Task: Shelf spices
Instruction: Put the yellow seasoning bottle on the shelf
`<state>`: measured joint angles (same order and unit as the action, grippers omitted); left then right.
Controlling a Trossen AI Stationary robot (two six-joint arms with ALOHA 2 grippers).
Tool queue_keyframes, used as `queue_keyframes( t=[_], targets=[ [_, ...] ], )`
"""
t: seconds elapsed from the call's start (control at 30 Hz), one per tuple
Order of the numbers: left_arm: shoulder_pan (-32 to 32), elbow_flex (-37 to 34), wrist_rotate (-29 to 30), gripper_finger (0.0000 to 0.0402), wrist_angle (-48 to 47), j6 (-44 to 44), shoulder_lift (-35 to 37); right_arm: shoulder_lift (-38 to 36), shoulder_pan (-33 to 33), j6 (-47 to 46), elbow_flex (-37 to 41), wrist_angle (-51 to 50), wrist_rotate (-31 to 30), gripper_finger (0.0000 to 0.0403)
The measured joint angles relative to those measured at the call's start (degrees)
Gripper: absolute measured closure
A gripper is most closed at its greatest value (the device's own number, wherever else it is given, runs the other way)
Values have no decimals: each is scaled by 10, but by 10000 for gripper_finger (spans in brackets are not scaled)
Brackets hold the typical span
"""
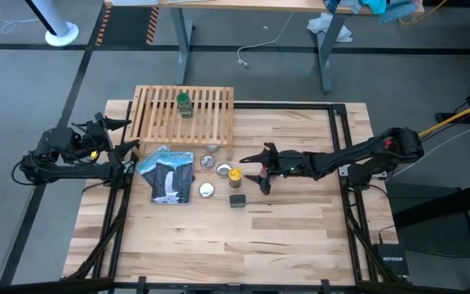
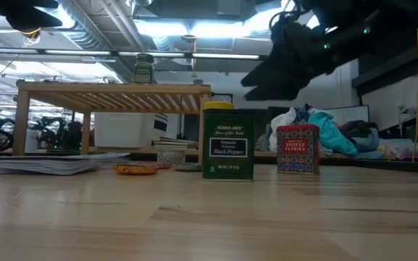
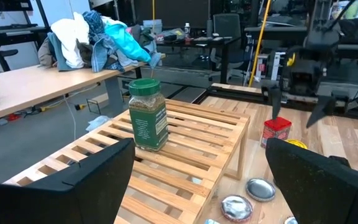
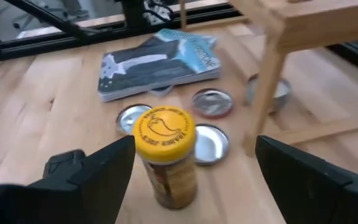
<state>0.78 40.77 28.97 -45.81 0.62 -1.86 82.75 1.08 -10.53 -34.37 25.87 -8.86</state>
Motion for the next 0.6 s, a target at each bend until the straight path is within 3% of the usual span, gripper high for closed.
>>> queue_keyframes(
  t=[0.6],
  targets=[
    [0,0,0,45,0,0,0,142,-1,-29,-1,158,80,63]
  ],
)
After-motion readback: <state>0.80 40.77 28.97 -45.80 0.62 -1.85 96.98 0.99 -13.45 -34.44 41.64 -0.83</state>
